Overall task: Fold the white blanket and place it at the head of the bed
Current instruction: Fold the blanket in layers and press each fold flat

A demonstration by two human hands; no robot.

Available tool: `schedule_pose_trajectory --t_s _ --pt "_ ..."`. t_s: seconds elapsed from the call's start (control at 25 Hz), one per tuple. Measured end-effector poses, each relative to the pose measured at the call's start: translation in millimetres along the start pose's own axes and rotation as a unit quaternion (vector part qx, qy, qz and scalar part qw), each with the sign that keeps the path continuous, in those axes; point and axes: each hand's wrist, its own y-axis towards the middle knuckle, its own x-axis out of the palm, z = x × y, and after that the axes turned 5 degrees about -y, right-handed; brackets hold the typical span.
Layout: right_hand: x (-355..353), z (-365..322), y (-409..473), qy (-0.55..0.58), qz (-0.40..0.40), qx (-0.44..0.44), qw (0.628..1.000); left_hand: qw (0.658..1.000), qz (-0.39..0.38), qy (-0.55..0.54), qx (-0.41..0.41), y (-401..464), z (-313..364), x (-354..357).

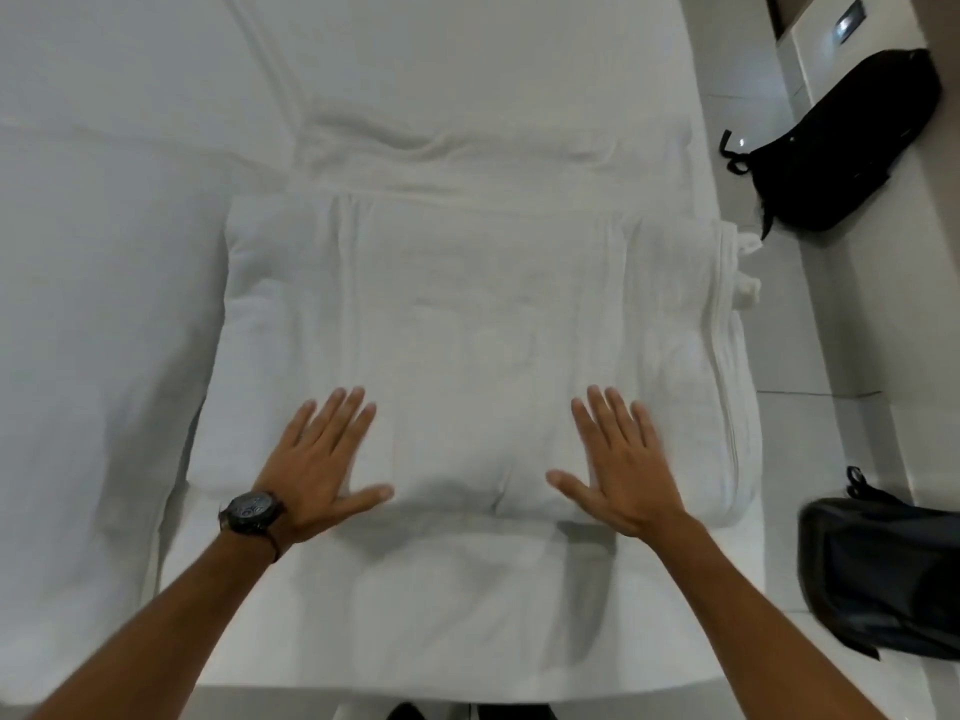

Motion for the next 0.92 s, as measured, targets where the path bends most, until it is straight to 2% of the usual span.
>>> schedule_pose_trajectory --t_s 0.16,0.44,0.64,0.76,0.8,0.92 --pt "21.1 3.1 -40.3 -0.070 0.036 -0.030 0.996 0.999 0.023 0.045 -0.002 -31.8 -0.7 21.8" --pt "32.8 31.5 -47.5 -0.134 0.121 0.069 0.981 0.990 0.101 0.086 -0.038 -12.6 -12.3 19.7" --pt "34.7 58.9 -43.3 -0.097 0.122 0.080 0.985 0.996 0.054 0.066 -0.034 -6.7 -39.9 10.2" --pt "31.0 51.9 -40.6 -0.056 0.107 0.110 0.987 0.998 0.026 0.029 -0.050 -5.8 -29.2 4.2" --pt "28.1 33.8 -40.8 -0.033 0.119 0.078 0.989 0.999 0.023 0.023 -0.023 -7.4 -12.4 4.5" --pt "19.4 -56.1 -18.6 0.016 0.114 -0.099 0.988 0.990 0.029 0.069 0.120 10.6 59.6 14.4"
